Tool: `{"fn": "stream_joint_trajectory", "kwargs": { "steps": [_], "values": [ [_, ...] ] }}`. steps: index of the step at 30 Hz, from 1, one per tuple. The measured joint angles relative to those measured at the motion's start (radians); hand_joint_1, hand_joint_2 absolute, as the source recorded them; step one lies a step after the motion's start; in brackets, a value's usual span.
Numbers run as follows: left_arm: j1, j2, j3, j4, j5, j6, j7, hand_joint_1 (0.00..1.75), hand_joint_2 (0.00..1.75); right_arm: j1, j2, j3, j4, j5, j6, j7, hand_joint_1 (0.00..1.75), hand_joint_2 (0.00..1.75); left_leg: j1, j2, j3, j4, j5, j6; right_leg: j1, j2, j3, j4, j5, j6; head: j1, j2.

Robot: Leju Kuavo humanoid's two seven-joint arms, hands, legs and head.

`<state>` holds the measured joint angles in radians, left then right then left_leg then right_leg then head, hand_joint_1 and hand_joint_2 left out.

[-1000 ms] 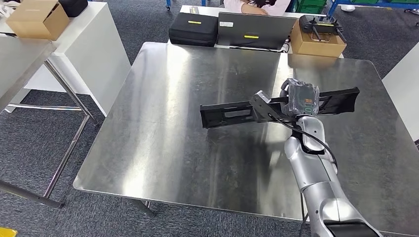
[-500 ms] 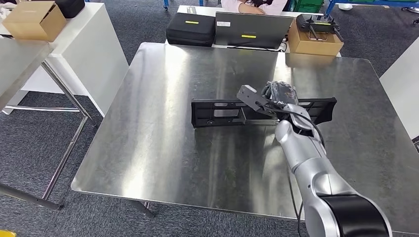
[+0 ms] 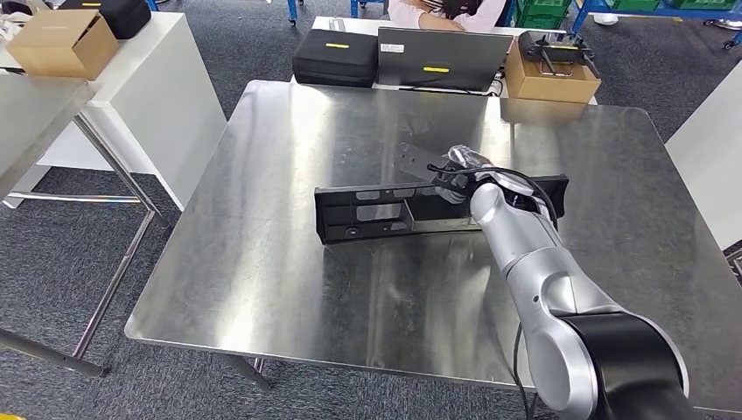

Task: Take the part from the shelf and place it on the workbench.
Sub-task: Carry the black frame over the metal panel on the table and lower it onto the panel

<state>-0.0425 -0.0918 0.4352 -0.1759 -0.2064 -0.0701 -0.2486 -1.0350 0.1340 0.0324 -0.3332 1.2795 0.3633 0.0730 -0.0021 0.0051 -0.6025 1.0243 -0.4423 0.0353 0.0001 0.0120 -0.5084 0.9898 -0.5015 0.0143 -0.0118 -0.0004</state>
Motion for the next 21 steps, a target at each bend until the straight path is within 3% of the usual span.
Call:
{"fn": "stream_joint_trajectory", "kwargs": {
  "steps": [21],
  "values": [
    [0.002,-0.004,0.007,0.000,0.000,0.011,0.006,0.00,1.75,0.001,-0.007,0.013,0.014,0.020,-0.025,-0.011,0.00,0.00,0.000,0.001,0.004,0.000,0.000,0.000,0.000,0.000,0.004,0.000,0.000,0.000,0.000,0.000]
  ]
}}
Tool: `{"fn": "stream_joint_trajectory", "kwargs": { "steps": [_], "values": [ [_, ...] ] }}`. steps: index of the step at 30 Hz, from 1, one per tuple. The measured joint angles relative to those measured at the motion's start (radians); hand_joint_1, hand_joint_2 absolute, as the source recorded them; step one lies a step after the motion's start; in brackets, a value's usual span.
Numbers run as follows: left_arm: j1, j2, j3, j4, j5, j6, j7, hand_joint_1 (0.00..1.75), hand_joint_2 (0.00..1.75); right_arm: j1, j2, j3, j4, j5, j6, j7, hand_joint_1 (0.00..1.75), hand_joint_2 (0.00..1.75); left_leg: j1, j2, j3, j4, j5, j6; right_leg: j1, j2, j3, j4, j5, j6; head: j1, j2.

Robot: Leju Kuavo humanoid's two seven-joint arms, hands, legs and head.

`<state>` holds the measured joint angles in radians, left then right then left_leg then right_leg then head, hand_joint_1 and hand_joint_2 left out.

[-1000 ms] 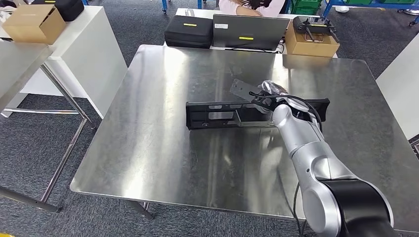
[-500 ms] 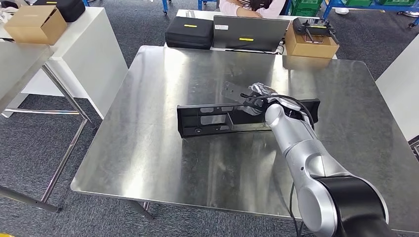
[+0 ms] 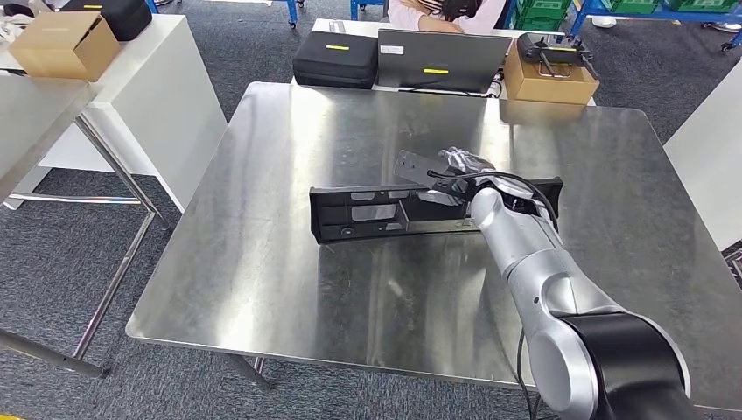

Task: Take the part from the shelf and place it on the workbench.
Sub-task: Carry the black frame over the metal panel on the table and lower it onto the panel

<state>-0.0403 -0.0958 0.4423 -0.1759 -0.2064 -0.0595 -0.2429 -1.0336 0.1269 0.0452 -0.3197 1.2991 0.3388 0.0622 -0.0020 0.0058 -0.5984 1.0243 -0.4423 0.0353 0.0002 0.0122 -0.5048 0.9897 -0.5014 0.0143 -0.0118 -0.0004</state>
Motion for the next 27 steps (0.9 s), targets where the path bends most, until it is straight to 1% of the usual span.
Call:
{"fn": "stream_joint_trajectory", "kwargs": {
  "steps": [3,5,7,11,13,20,27],
  "values": [
    [0.000,0.000,0.000,0.000,0.000,0.001,0.001,0.00,1.75,0.000,0.000,0.005,0.001,0.003,-0.006,0.000,0.00,0.00,0.000,0.000,0.000,0.000,0.000,0.000,0.000,0.000,0.000,0.000,0.000,0.000,0.000,0.000],
    [0.000,-0.001,0.001,0.000,0.000,0.002,0.001,0.00,1.75,0.000,0.000,0.009,0.001,0.009,-0.030,-0.003,0.00,0.00,0.000,-0.001,0.000,0.000,0.000,0.000,0.000,0.000,0.001,0.000,0.000,0.000,0.000,0.000],
    [0.000,-0.001,0.005,0.000,0.000,0.004,0.001,0.00,1.75,0.001,-0.001,0.017,0.001,0.016,-0.086,-0.014,0.00,0.00,-0.001,-0.001,0.000,0.000,0.000,0.000,0.000,0.000,0.000,0.000,0.000,0.000,0.000,0.000],
    [0.002,-0.005,0.016,0.000,0.001,0.014,-0.007,0.00,1.75,0.006,-0.001,0.032,-0.007,0.021,-0.260,-0.048,0.00,0.00,-0.002,-0.004,-0.002,0.000,0.001,0.001,0.000,-0.002,-0.002,0.000,0.000,0.000,0.000,0.000],
    [0.005,-0.006,0.021,0.000,0.001,0.018,-0.010,0.00,1.75,-0.008,-0.003,0.038,-0.019,0.021,-0.305,-0.055,0.00,0.00,-0.002,-0.004,-0.004,0.000,0.002,0.001,-0.001,-0.003,-0.003,0.000,0.000,0.000,0.000,0.000],
    [0.006,-0.007,0.026,0.000,-0.007,0.010,-0.011,0.00,1.75,-0.073,-0.026,0.049,-0.054,0.032,-0.318,-0.053,0.00,0.00,-0.002,-0.007,-0.006,0.000,0.002,0.001,-0.001,-0.005,-0.005,0.000,0.000,0.001,0.000,0.000],
    [0.007,-0.005,0.026,0.000,-0.014,0.003,-0.012,0.00,1.75,-0.090,-0.051,0.058,-0.068,0.040,-0.323,-0.052,0.00,0.00,-0.002,-0.007,-0.007,0.000,0.002,0.001,-0.001,-0.005,-0.005,0.000,0.000,0.001,0.000,0.000]
  ]
}}
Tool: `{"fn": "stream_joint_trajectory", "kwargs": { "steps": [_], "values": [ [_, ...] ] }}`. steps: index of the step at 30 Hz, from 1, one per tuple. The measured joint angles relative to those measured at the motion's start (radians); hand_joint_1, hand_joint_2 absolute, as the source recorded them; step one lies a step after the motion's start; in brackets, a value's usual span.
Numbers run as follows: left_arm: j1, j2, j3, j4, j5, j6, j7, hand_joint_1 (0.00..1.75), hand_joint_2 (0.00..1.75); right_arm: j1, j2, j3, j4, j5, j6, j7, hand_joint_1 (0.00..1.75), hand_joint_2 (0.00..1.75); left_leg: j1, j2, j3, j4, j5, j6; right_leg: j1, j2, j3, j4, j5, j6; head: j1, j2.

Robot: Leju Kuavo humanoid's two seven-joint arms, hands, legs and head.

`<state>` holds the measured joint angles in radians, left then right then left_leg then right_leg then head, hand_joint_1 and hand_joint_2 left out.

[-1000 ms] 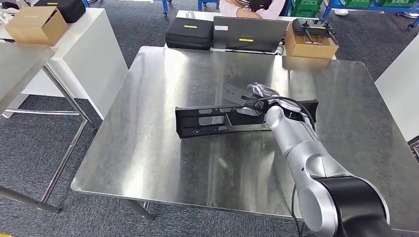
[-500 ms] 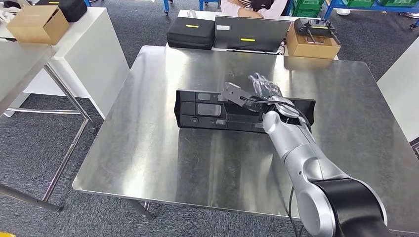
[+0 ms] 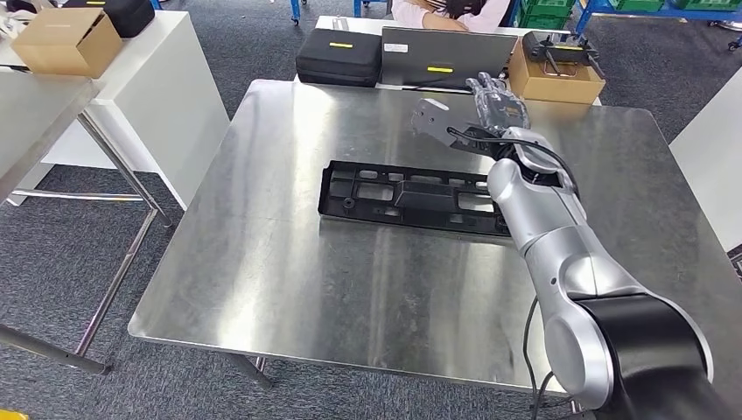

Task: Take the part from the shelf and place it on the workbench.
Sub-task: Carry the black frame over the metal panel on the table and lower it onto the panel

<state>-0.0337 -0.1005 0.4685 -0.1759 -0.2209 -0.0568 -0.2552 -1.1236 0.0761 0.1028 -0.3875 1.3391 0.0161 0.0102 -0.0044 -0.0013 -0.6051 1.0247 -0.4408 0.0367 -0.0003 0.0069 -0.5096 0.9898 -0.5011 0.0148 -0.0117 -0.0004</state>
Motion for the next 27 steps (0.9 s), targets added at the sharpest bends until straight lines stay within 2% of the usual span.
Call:
{"fn": "stream_joint_trajectory", "kwargs": {
  "steps": [3,7,11,13,20,27],
  "values": [
    [0.000,0.000,0.000,0.000,0.000,0.000,-0.002,0.00,1.75,-0.005,-0.006,0.004,-0.002,-0.001,-0.009,-0.009,0.00,0.00,0.000,0.000,0.000,0.000,0.000,0.000,0.000,0.000,0.000,0.000,0.000,0.000,0.000,0.000],
    [0.000,0.001,0.001,0.000,0.000,0.008,-0.010,0.00,0.00,-0.004,-0.008,0.009,-0.025,-0.019,-0.107,-0.075,0.00,0.00,0.000,0.000,0.000,0.000,0.000,0.000,0.000,0.000,0.000,0.000,0.000,0.000,0.000,0.000],
    [0.000,-0.002,0.013,0.000,0.008,0.020,-0.002,0.00,0.00,0.019,-0.007,0.029,-0.094,-0.033,-0.210,-0.126,0.00,0.00,0.000,0.000,0.000,0.000,0.000,0.000,0.000,0.000,0.000,0.000,0.000,0.000,0.000,0.000],
    [-0.001,-0.004,0.022,0.000,0.014,0.028,0.008,0.00,0.00,0.067,-0.008,0.050,-0.187,-0.054,-0.241,-0.137,0.00,0.00,0.000,0.000,0.000,0.000,0.000,0.000,0.000,-0.001,-0.001,0.000,0.000,0.000,0.000,0.000],
    [-0.001,-0.018,0.063,0.000,0.033,0.053,0.025,0.00,0.00,0.440,-0.068,0.172,-0.775,-0.159,-0.337,-0.148,0.00,0.00,0.001,-0.003,-0.001,0.000,-0.001,0.000,0.000,-0.005,0.000,-0.001,-0.003,0.003,0.000,0.000],
    [0.000,-0.032,0.100,0.000,0.053,0.060,0.029,0.00,0.00,0.807,-0.151,0.255,-1.166,-0.134,-0.454,-0.161,0.00,0.00,0.000,-0.007,-0.003,0.001,-0.005,0.001,-0.002,-0.007,0.001,-0.004,-0.005,0.006,0.000,0.000]
  ]
}}
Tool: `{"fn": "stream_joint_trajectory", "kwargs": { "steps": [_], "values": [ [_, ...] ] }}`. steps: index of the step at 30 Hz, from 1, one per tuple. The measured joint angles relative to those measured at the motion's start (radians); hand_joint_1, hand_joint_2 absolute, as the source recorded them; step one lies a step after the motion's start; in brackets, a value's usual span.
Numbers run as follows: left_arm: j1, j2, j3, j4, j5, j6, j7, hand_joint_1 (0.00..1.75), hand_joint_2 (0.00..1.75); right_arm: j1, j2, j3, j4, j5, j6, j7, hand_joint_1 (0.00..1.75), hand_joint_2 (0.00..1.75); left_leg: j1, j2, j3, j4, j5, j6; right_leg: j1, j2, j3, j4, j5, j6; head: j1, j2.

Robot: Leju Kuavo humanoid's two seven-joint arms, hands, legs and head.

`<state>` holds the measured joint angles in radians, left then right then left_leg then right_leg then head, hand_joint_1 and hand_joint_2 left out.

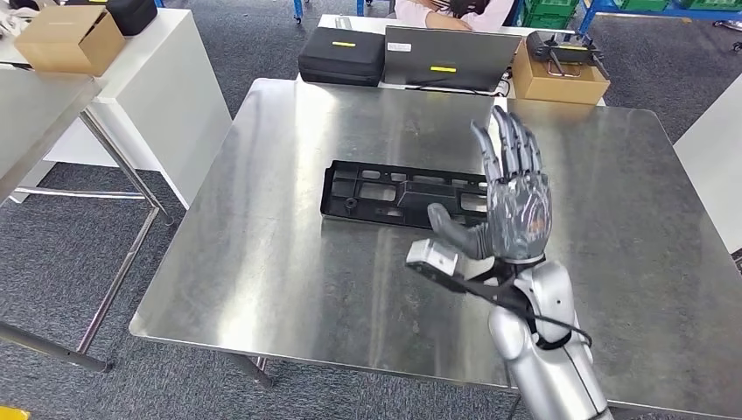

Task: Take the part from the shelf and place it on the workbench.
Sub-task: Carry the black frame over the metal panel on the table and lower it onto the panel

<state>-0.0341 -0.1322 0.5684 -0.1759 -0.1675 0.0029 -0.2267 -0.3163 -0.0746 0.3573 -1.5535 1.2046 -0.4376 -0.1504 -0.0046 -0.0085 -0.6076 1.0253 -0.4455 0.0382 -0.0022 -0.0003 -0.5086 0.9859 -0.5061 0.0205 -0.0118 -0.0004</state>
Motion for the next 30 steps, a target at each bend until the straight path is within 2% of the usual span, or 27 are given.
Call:
{"fn": "stream_joint_trajectory", "kwargs": {
  "steps": [6,9,10,11,13,14,15,16,18,19,20,21,22,24,25,27,28,29,30],
  "values": [
    [-0.001,-0.004,0.021,-0.001,0.017,-0.007,-0.003,0.00,0.00,0.196,-0.040,0.014,-0.171,0.023,-0.041,0.004,0.00,0.00,-0.005,0.000,0.000,0.005,-0.007,0.013,-0.010,0.000,0.004,-0.002,-0.001,0.009,0.000,0.000],
    [-0.048,-0.045,0.085,-0.033,0.178,-0.006,-0.028,0.00,0.00,0.226,-0.042,0.029,-0.200,0.022,-0.033,-0.006,0.00,0.00,-0.003,0.001,0.006,-0.014,0.009,0.028,-0.009,0.000,-0.003,0.009,-0.008,0.018,-0.001,0.000],
    [-0.080,-0.070,0.110,-0.058,0.253,0.019,-0.021,0.00,0.00,0.225,-0.040,0.035,-0.197,0.026,-0.034,-0.004,0.00,0.00,0.000,0.000,0.009,-0.024,0.017,0.034,-0.009,0.000,-0.016,0.035,-0.023,0.018,0.000,0.000],
    [-0.112,-0.099,0.119,-0.089,0.326,0.056,-0.001,0.00,0.00,0.227,-0.037,0.040,-0.193,0.034,-0.041,0.004,0.00,0.00,0.003,-0.003,0.009,-0.032,0.023,0.039,-0.010,0.001,-0.040,0.084,-0.049,0.016,0.001,0.000],
    [-0.153,-0.144,0.076,-0.161,0.463,0.126,0.045,0.00,0.00,0.246,-0.034,0.045,-0.187,0.045,-0.060,0.022,0.00,0.00,0.004,-0.010,0.005,-0.034,0.028,0.042,-0.011,0.001,-0.103,0.213,-0.104,0.015,0.005,0.000],
    [-0.158,-0.160,0.038,-0.198,0.527,0.152,0.063,0.00,0.00,0.261,-0.034,0.047,-0.187,0.047,-0.069,0.030,0.00,0.00,0.005,-0.010,0.004,-0.034,0.030,0.041,-0.012,0.001,-0.127,0.263,-0.119,0.018,0.005,0.000],
    [-0.159,-0.171,-0.001,-0.231,0.577,0.167,0.073,0.00,0.00,0.277,-0.035,0.047,-0.189,0.050,-0.077,0.035,0.00,0.00,0.006,-0.009,0.003,-0.033,0.031,0.039,-0.015,0.001,-0.133,0.277,-0.116,0.026,0.005,0.000],
    [-0.157,-0.177,-0.035,-0.258,0.613,0.175,0.079,0.00,0.00,0.293,-0.036,0.045,-0.192,0.053,-0.083,0.040,0.00,0.00,0.007,-0.007,0.002,-0.033,0.032,0.036,-0.018,0.001,-0.119,0.249,-0.096,0.038,0.005,0.000],
    [-0.151,-0.183,-0.092,-0.300,0.655,0.179,0.081,0.00,0.00,0.319,-0.038,0.040,-0.203,0.062,-0.090,0.047,0.00,0.00,0.010,-0.004,-0.002,-0.027,0.034,0.027,-0.029,-0.001,-0.047,0.108,-0.036,0.061,0.006,0.000],
    [-0.148,-0.185,-0.116,-0.318,0.669,0.181,0.081,0.00,0.00,0.329,-0.038,0.036,-0.209,0.066,-0.093,0.050,0.00,0.00,0.010,-0.004,-0.006,-0.024,0.035,0.020,-0.028,0.001,-0.017,0.052,-0.011,0.064,0.007,0.000],
    [-0.147,-0.185,-0.140,-0.334,0.681,0.184,0.080,0.00,0.00,0.340,-0.038,0.033,-0.215,0.069,-0.097,0.052,0.00,0.00,0.007,-0.006,-0.010,-0.018,0.036,0.013,-0.028,0.004,-0.002,0.016,0.003,0.062,0.008,0.000],
    [-0.145,-0.186,-0.162,-0.349,0.692,0.188,0.080,0.00,0.00,0.349,-0.038,0.030,-0.221,0.072,-0.099,0.053,0.00,0.00,0.005,-0.008,-0.014,-0.014,0.038,0.007,-0.025,0.007,-0.001,0.009,0.007,0.054,0.009,0.000],
    [-0.143,-0.187,-0.182,-0.362,0.701,0.193,0.080,0.00,0.00,0.357,-0.037,0.028,-0.226,0.075,-0.102,0.056,0.00,0.00,0.004,-0.010,-0.018,-0.011,0.040,0.002,-0.022,0.010,-0.006,0.015,0.011,0.044,0.007,0.000],
    [-0.137,-0.187,-0.217,-0.384,0.719,0.202,0.080,0.00,0.00,0.371,-0.037,0.024,-0.235,0.080,-0.104,0.059,0.00,0.00,0.008,-0.010,-0.028,0.003,0.030,-0.007,-0.029,0.010,-0.016,0.016,0.015,0.026,0.003,0.000],
    [-0.133,-0.187,-0.232,-0.393,0.726,0.206,0.080,0.00,0.00,0.377,-0.036,0.023,-0.239,0.083,-0.106,0.061,0.00,0.00,0.011,-0.007,-0.038,0.025,0.007,-0.012,-0.031,0.008,-0.021,0.016,0.020,0.015,0.000,0.000],
    [-0.130,-0.188,-0.261,-0.408,0.736,0.211,0.080,0.00,0.00,0.388,-0.034,0.020,-0.247,0.088,-0.108,0.063,0.00,0.00,0.015,-0.001,-0.074,0.125,-0.078,-0.021,-0.029,0.005,-0.035,0.016,0.032,-0.006,-0.002,0.000],
    [-0.128,-0.188,-0.273,-0.413,0.739,0.212,0.080,0.00,0.00,0.395,-0.033,0.019,-0.251,0.090,-0.109,0.064,0.00,0.00,0.015,0.001,-0.095,0.192,-0.121,-0.024,-0.026,0.003,-0.044,0.017,0.038,-0.013,-0.003,0.000],
    [-0.126,-0.188,-0.284,-0.418,0.742,0.212,0.080,0.00,0.00,0.403,-0.032,0.016,-0.254,0.092,-0.109,0.066,0.00,0.00,0.016,0.001,-0.108,0.248,-0.148,-0.026,-0.024,0.002,-0.053,0.017,0.044,-0.017,-0.003,0.000],
    [-0.123,-0.188,-0.294,-0.422,0.746,0.212,0.081,0.00,0.00,0.409,-0.031,0.014,-0.258,0.095,-0.109,0.068,0.00,0.00,0.016,0.001,-0.107,0.274,-0.156,-0.025,-0.021,0.001,-0.061,0.018,0.050,-0.017,-0.003,0.000]
  ]
}}
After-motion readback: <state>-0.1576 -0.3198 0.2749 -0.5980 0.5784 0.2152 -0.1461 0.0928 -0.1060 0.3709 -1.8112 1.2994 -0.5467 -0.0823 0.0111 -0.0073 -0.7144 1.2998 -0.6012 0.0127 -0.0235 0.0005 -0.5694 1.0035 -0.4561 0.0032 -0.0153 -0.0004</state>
